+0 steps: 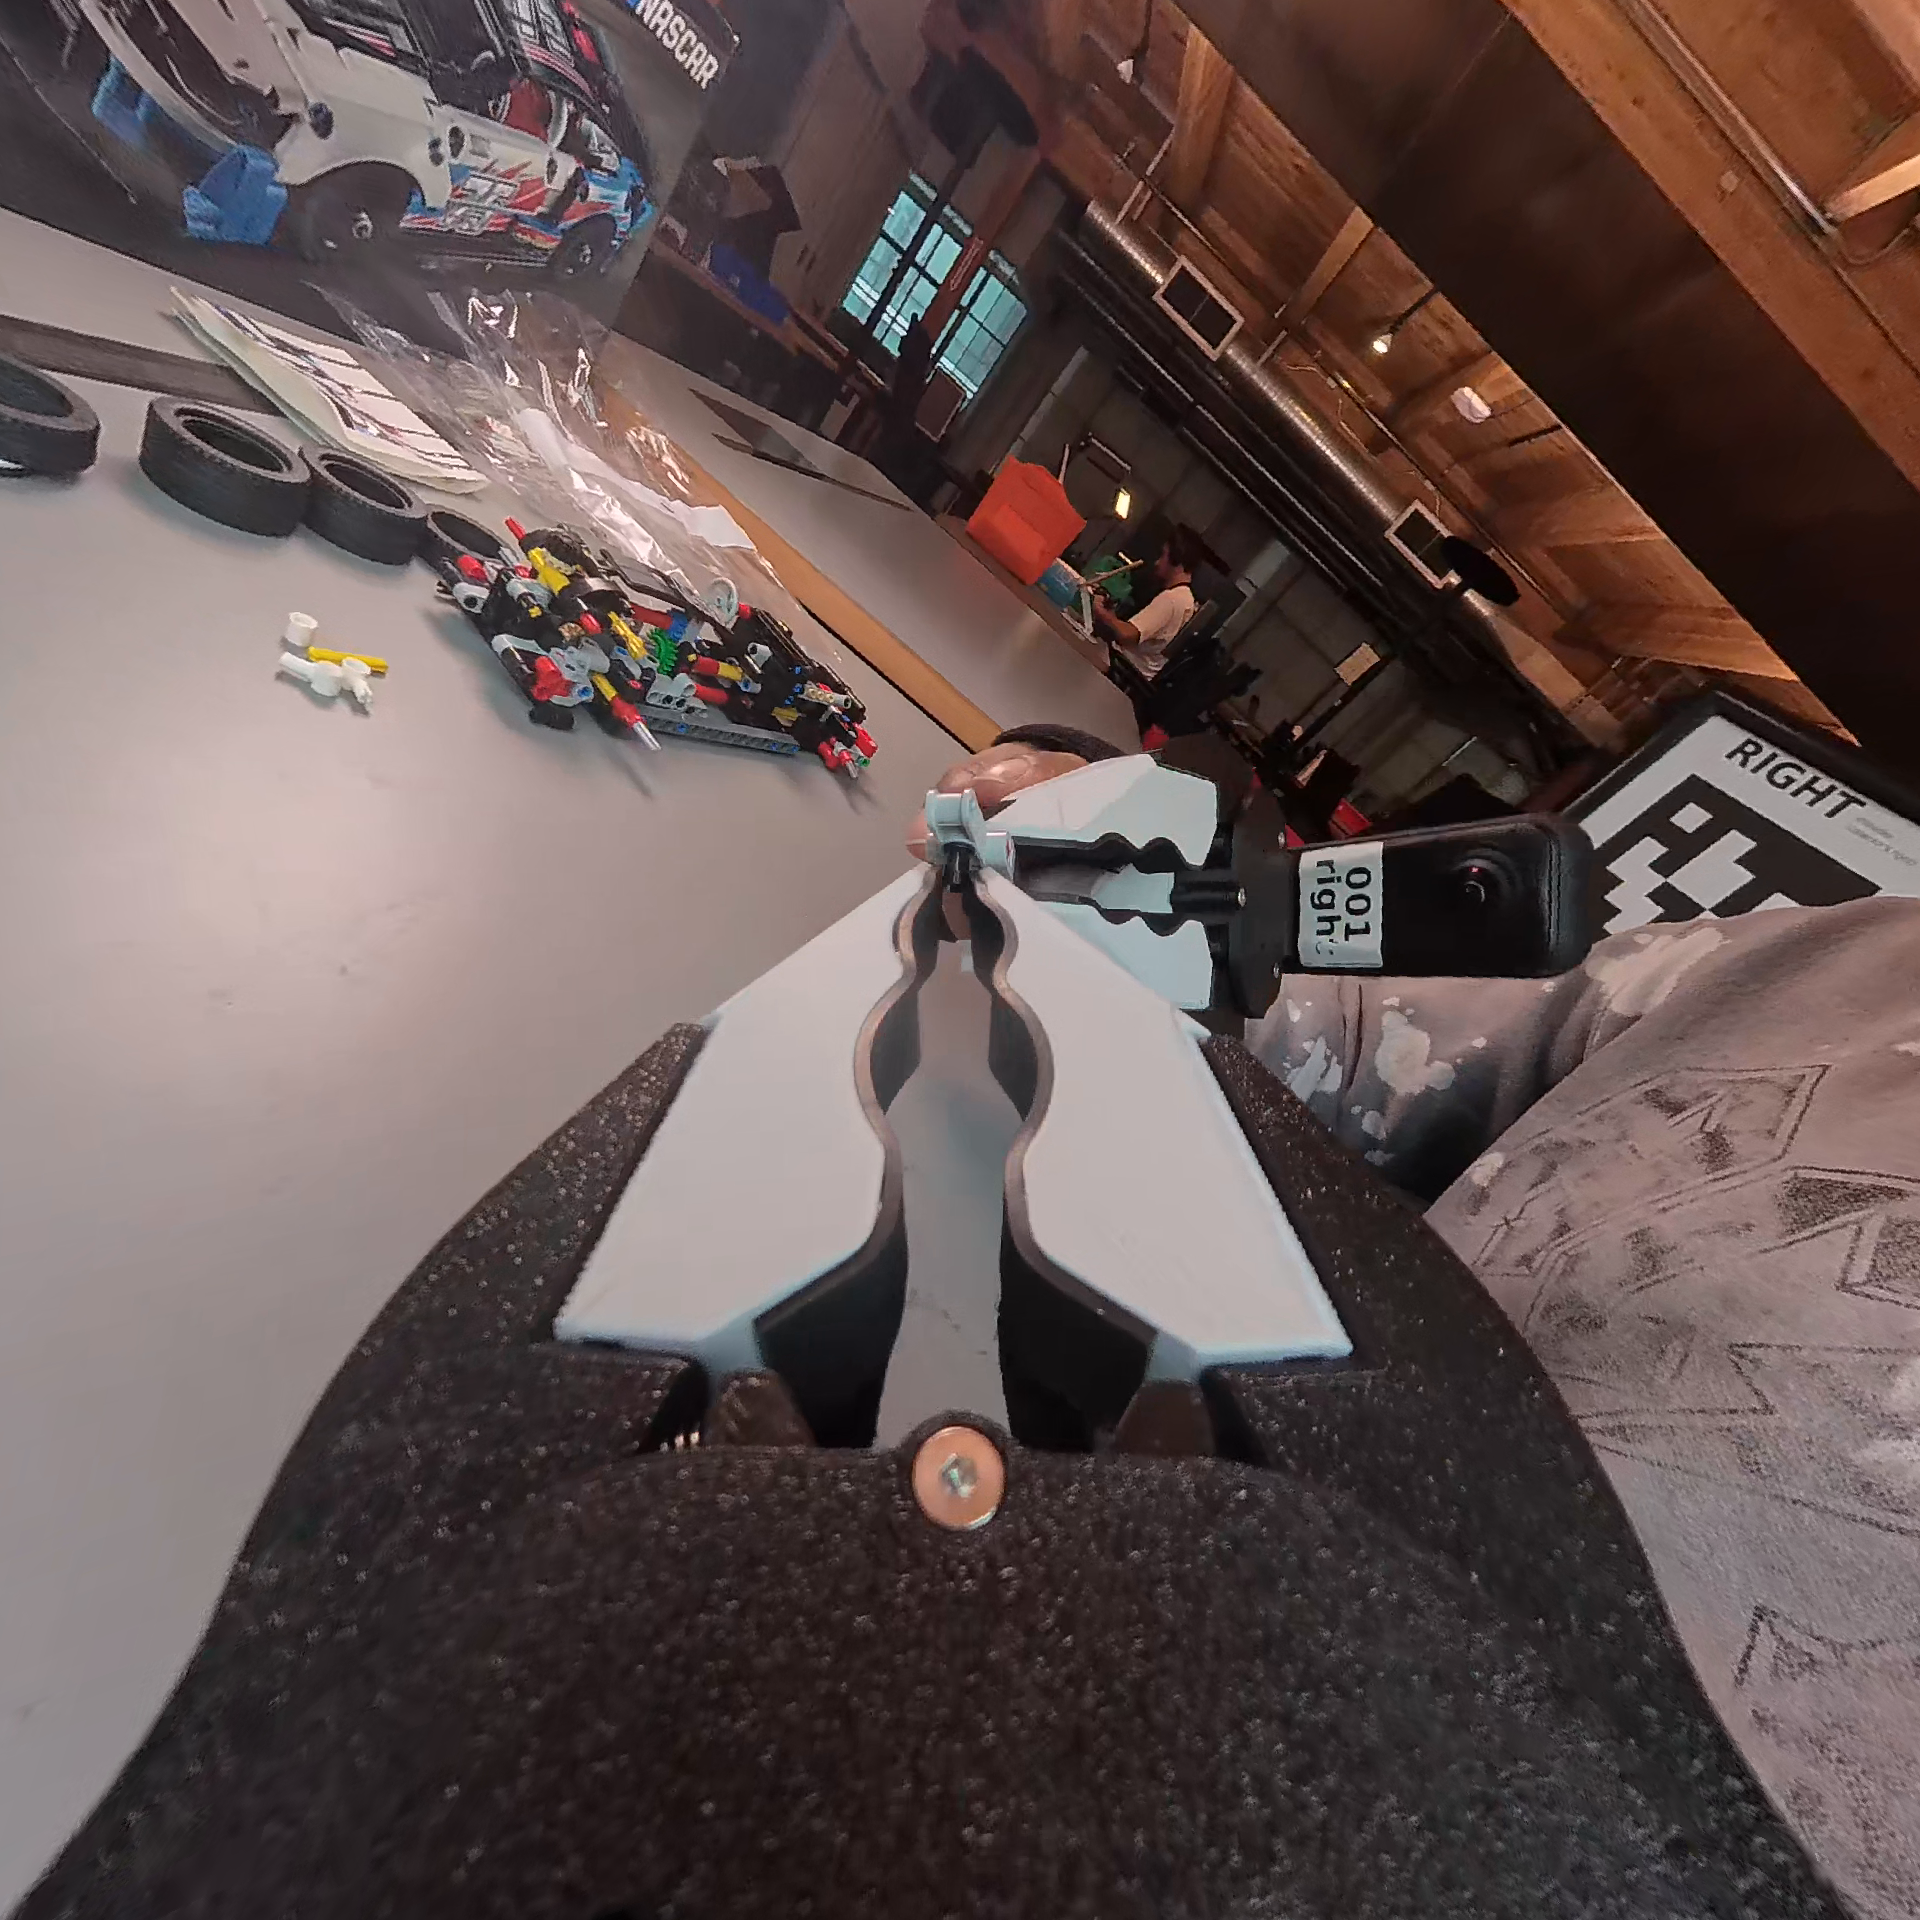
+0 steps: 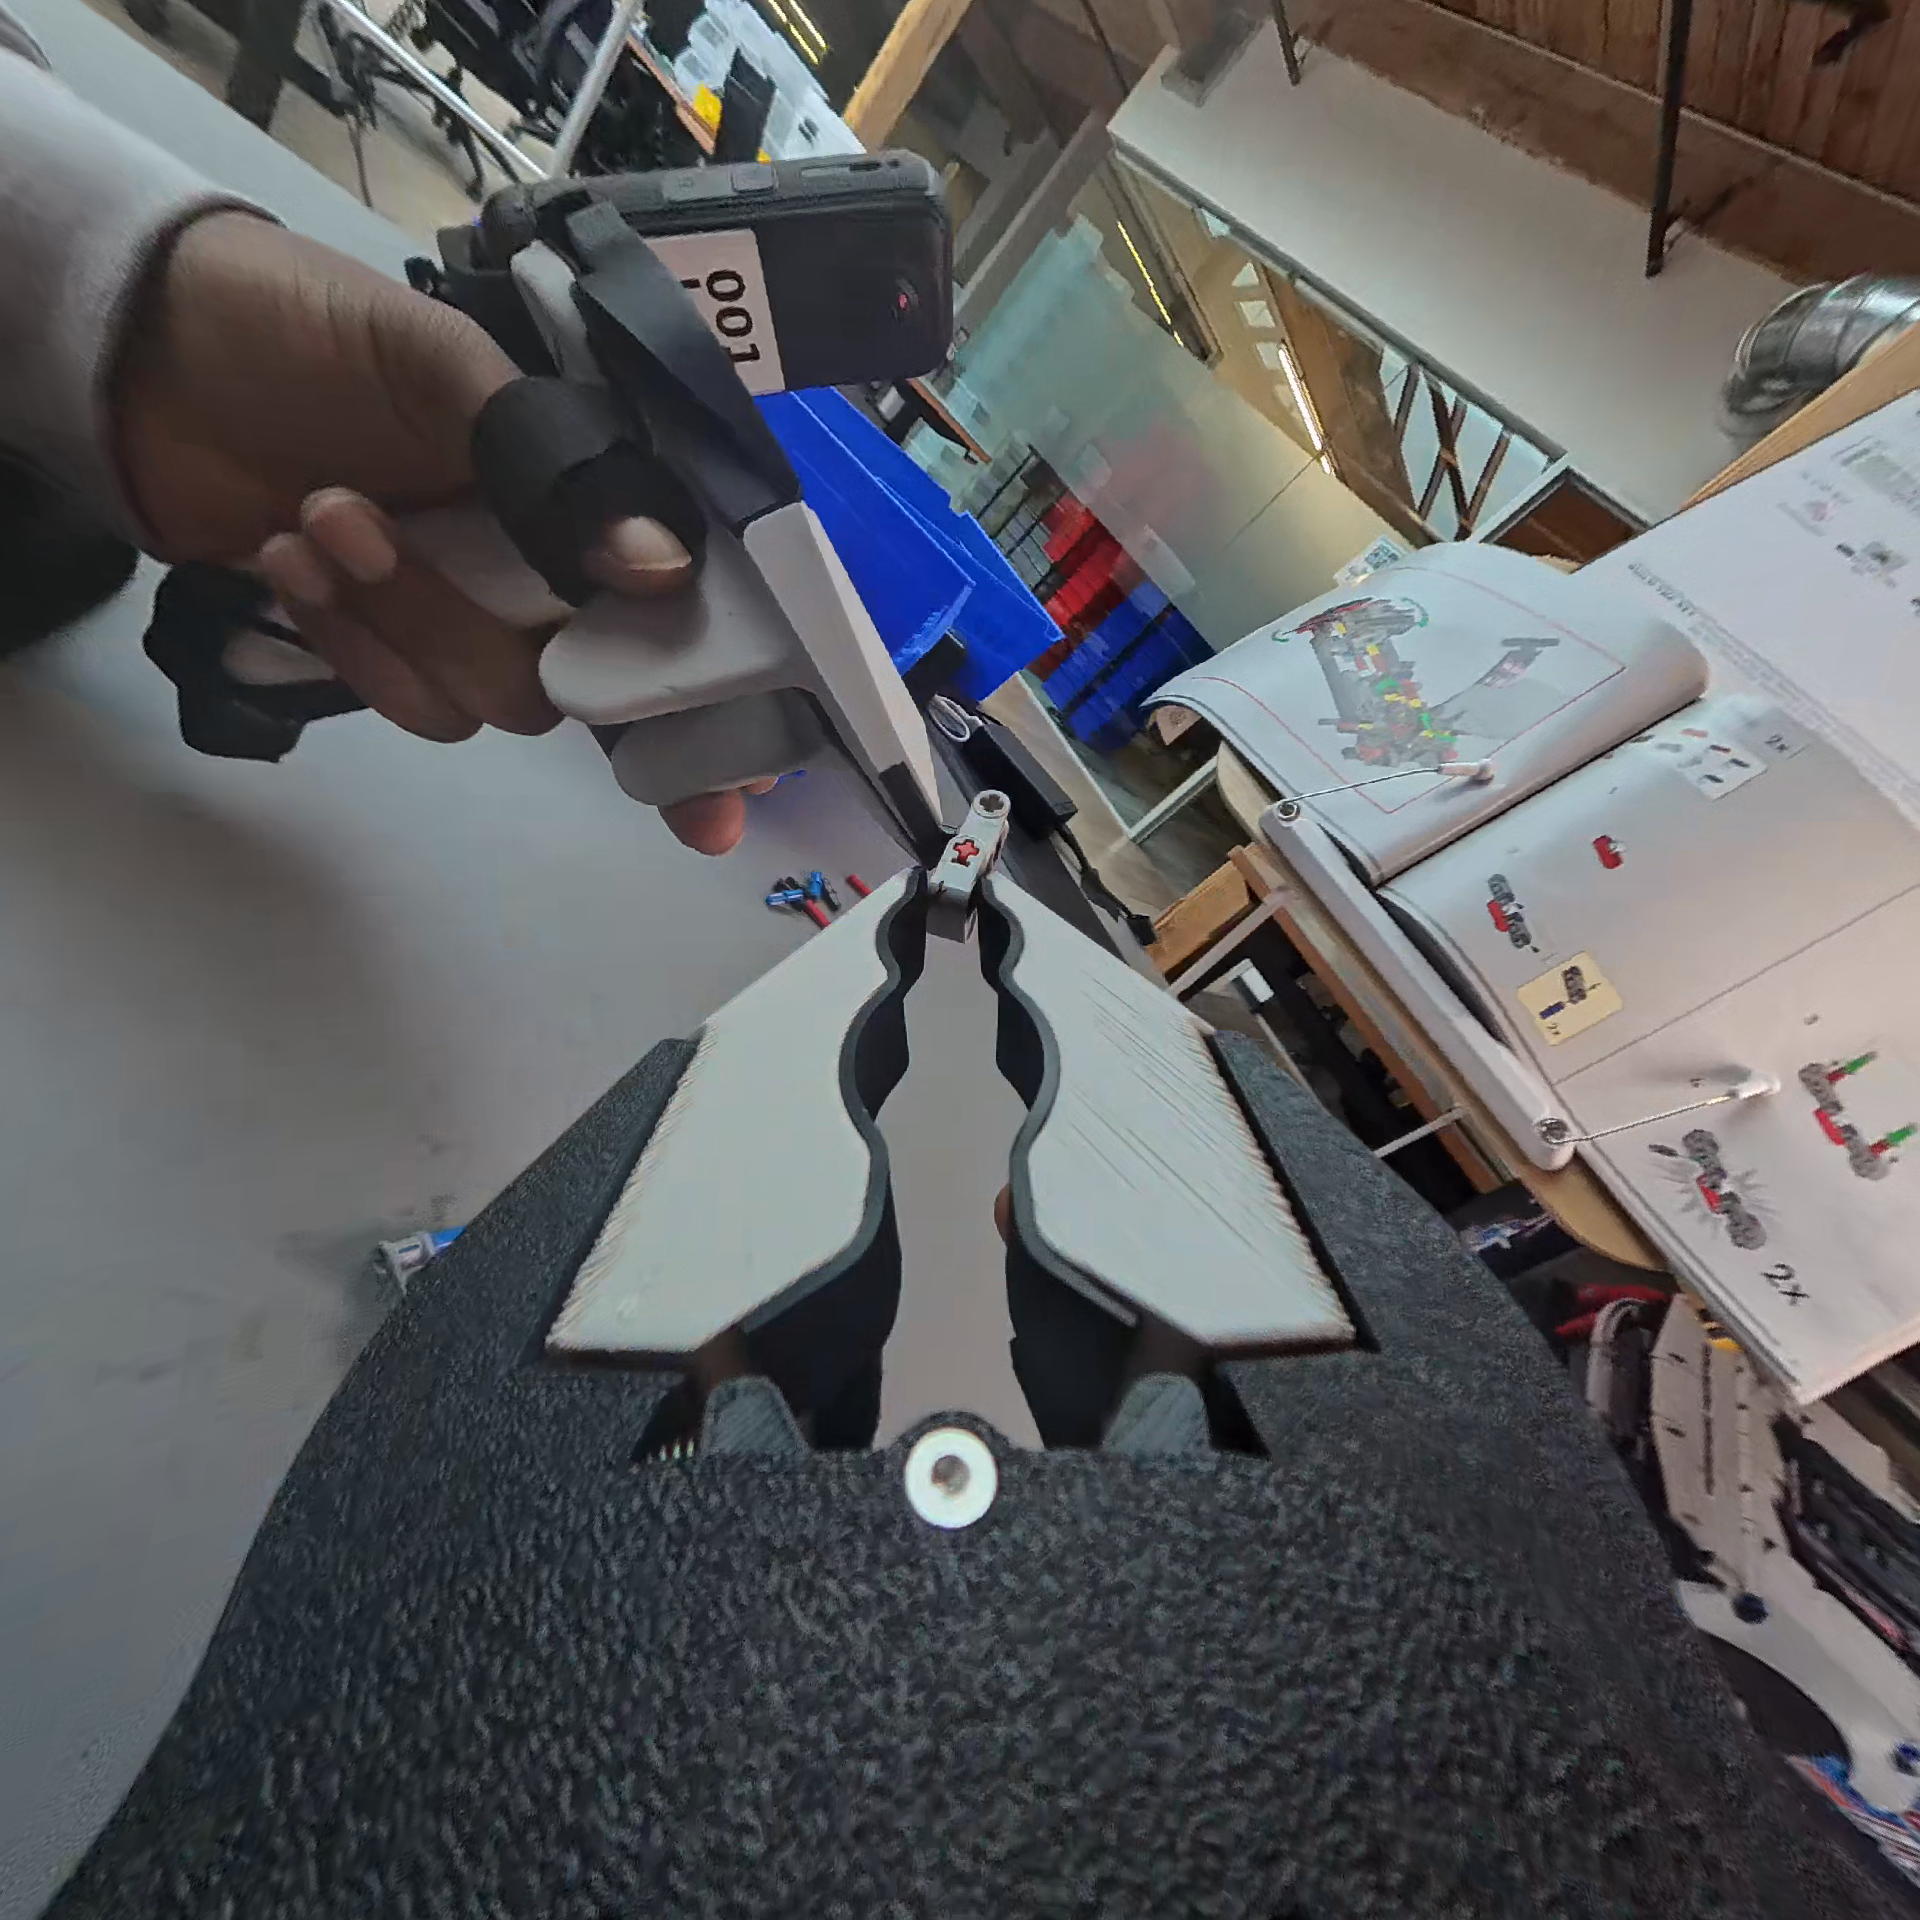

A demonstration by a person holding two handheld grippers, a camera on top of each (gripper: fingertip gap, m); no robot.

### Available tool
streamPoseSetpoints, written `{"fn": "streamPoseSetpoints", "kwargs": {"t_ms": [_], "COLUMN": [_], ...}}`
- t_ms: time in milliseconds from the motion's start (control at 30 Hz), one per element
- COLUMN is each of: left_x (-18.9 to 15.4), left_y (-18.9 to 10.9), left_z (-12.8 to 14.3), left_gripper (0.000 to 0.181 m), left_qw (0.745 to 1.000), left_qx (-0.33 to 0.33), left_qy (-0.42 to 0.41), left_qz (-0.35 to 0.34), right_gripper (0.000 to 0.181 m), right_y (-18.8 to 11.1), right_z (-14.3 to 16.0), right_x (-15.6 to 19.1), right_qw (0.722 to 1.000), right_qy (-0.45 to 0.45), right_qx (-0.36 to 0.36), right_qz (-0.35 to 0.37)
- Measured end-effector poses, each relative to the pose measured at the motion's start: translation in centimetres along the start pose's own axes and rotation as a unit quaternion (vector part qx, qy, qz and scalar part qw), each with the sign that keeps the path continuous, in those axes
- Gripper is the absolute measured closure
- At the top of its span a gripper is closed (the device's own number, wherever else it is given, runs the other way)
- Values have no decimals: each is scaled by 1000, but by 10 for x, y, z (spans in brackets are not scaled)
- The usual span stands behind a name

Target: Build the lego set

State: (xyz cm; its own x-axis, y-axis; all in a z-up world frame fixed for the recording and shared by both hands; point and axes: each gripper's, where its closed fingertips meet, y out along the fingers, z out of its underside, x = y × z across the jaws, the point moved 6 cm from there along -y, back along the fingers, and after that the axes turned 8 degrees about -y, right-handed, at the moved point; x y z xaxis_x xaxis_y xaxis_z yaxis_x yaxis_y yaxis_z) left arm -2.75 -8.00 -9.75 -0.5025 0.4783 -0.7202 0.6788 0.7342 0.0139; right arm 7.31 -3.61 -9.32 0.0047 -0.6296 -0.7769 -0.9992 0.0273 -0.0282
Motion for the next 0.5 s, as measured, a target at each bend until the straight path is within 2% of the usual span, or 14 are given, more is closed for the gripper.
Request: {"fn": "streamPoseSetpoints", "kwargs": {"t_ms": [167,300,500], "left_x": [1,-2,-1], "left_y": [-1,-1,0], "left_z": [2,3,5], "left_gripper": [178,178,178], "left_qw": [1000,1000,999], "left_qx": [4,7,9], "left_qy": [-13,-1,-30], "left_qz": [13,15,40], "right_gripper": [175,175,175], "right_y": [-1,-3,-4], "right_z": [-2,-3,-4], "right_x": [4,5,7], "right_qw": [995,991,987], "right_qy": [-100,-134,-159], "right_qx": [6,5,4], "right_qz": [16,24,27]}}
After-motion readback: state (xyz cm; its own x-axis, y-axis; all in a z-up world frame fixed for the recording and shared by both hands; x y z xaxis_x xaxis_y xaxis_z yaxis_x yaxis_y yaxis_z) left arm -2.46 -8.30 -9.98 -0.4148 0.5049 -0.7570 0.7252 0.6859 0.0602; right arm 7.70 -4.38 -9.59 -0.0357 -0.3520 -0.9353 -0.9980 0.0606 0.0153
